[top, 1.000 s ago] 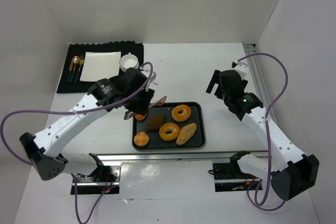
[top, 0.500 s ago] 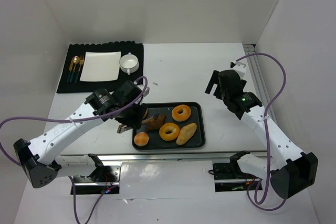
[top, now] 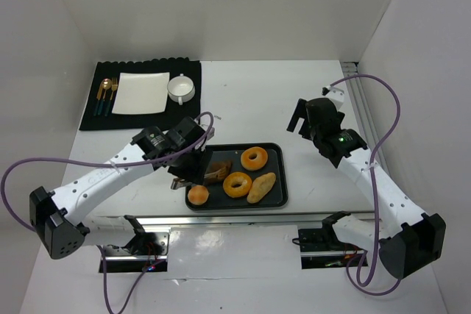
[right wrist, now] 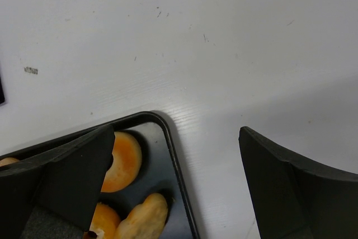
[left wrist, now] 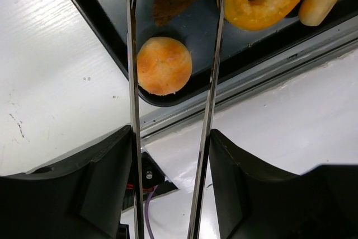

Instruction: Place the bread

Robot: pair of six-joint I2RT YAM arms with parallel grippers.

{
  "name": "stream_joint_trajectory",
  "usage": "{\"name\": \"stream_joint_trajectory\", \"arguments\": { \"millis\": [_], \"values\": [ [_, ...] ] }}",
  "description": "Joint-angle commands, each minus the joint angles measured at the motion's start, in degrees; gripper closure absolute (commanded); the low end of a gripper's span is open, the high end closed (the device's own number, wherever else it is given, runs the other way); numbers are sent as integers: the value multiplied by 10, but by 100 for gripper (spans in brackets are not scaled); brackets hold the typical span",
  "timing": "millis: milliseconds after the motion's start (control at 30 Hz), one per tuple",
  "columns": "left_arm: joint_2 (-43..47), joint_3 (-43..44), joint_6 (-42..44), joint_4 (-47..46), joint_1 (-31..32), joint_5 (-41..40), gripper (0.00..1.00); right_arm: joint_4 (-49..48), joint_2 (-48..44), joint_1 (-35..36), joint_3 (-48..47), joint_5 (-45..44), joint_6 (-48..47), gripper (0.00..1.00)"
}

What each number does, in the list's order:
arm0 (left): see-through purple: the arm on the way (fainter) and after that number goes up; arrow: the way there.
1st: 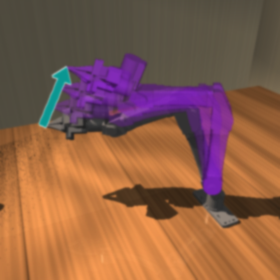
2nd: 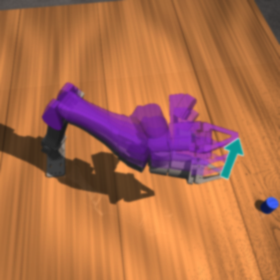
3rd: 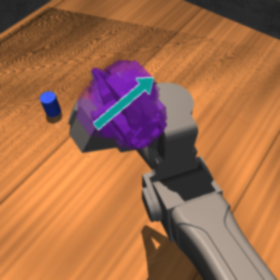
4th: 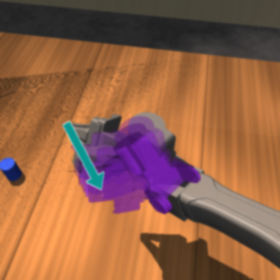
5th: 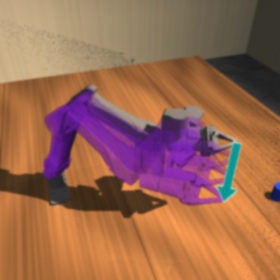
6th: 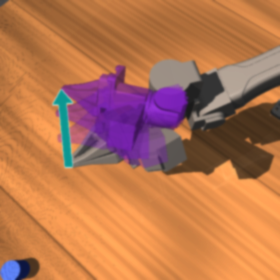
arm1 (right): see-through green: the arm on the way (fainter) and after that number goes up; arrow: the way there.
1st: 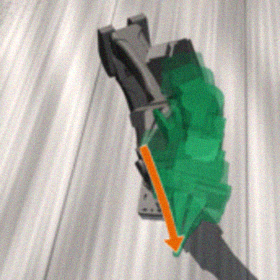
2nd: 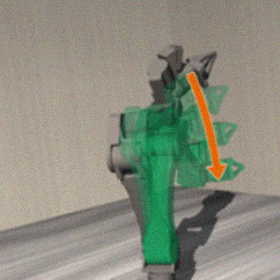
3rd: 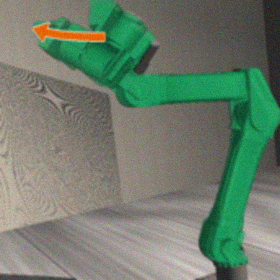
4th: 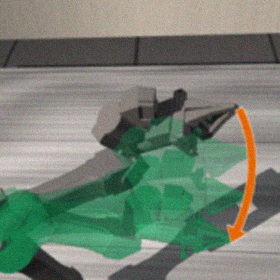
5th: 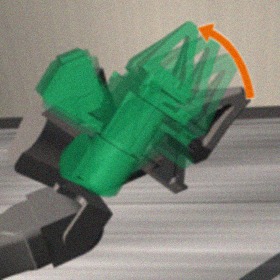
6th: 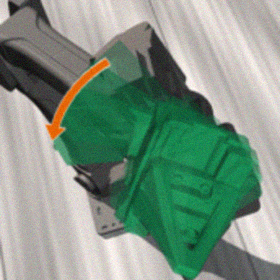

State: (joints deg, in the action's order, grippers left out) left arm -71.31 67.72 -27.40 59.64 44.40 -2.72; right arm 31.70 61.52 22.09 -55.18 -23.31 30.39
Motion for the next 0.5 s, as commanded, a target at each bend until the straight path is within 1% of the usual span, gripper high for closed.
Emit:
{"name": "stream_joint_trajectory", "arguments": {
  "millis": [0, 200, 333, 367, 467],
  "values": [
    [-11, -3, -11, -16, -2, 11, 33, 0, -7, 0, -5, -4, -3, 1],
    [-28, -3, -16, -34, -2, 6, 32, 0, -12, 0, 0, -4, -3, 1],
    [-40, -14, -11, -47, -7, 19, 32, -5, -12, 0, 5, -4, -3, 1],
    [-49, -15, -11, -47, -7, 25, 41, -5, -12, 0, 5, -4, -3, 1],
    [-58, 1, -11, -36, -7, 19, 56, -5, -12, 0, 5, -4, -3, 1]
  ]
}}
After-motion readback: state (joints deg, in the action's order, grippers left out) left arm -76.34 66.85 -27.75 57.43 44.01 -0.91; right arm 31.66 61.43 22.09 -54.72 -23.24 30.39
